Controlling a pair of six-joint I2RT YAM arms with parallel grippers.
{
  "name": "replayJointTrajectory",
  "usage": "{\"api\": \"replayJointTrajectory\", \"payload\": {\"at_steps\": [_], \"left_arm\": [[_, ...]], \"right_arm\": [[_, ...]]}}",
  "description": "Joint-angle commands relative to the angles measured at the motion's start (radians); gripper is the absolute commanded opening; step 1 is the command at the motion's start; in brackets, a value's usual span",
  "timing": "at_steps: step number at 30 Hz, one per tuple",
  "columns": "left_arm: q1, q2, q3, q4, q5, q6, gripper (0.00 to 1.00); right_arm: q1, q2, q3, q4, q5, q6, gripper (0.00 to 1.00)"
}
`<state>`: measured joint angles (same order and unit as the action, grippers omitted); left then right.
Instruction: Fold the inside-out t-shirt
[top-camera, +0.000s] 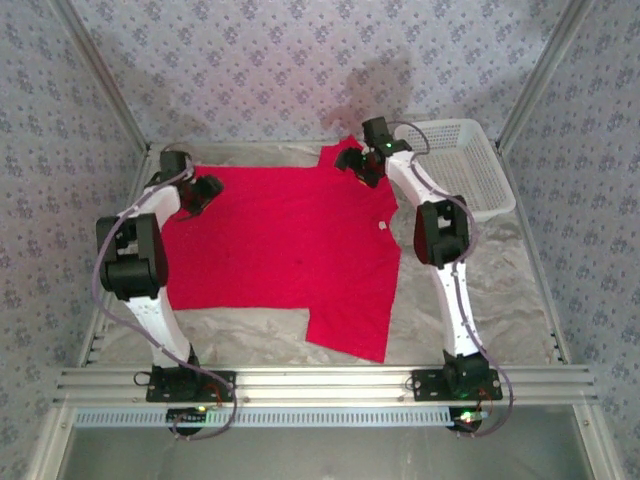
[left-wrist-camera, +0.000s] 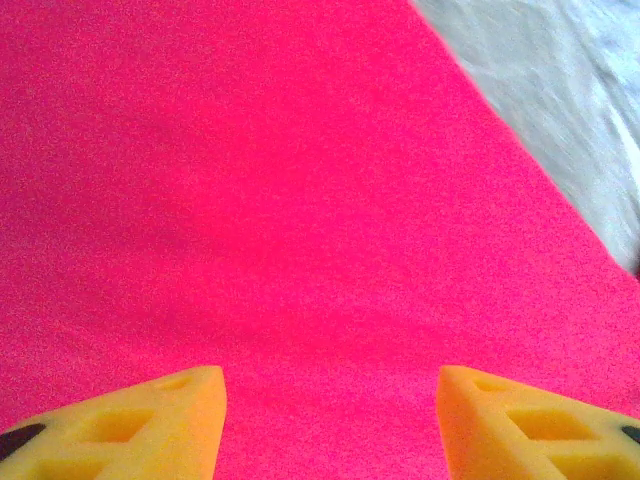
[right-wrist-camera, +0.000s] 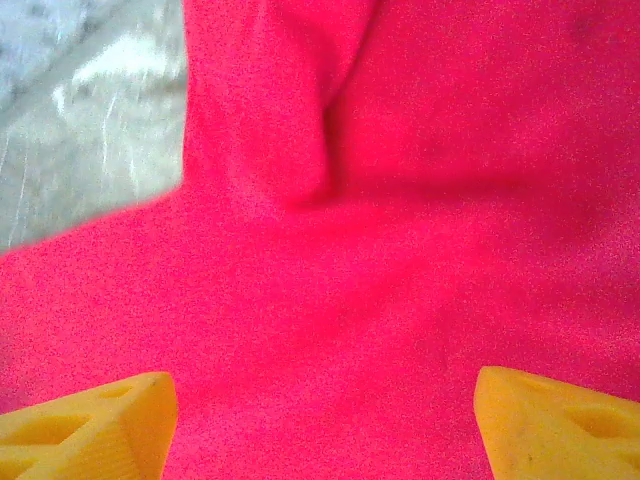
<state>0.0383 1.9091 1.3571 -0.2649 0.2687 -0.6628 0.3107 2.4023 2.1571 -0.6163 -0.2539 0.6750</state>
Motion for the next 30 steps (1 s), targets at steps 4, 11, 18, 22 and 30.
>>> {"api": "replayJointTrajectory", "payload": {"at_steps": [4, 11, 18, 22, 30], "left_arm": [[-0.027, -0.068, -0.13, 0.011, 0.018, 0.013, 0.58], [-0.02, 0.03, -0.092, 0.016, 0.012, 0.021, 0.58], [-0.01, 0.235, 0.079, -0.003, 0.034, 0.001, 0.58], [-0.013, 0.319, 0.178, -0.009, 0.034, -0.01, 0.58], [-0.016, 0.373, 0.282, -0.029, 0.035, -0.015, 0.59]], "right_arm": [[0.031, -0.219, -0.364, 0.12, -0.048, -0.006, 0.8], [0.029, -0.156, -0.402, 0.135, -0.011, -0.007, 0.8], [-0.008, 0.018, -0.25, 0.059, 0.027, -0.038, 0.8], [-0.042, 0.149, -0.064, -0.028, 0.031, -0.037, 0.8], [-0.078, 0.268, 0.187, -0.091, 0.023, -0.038, 0.8]]}}
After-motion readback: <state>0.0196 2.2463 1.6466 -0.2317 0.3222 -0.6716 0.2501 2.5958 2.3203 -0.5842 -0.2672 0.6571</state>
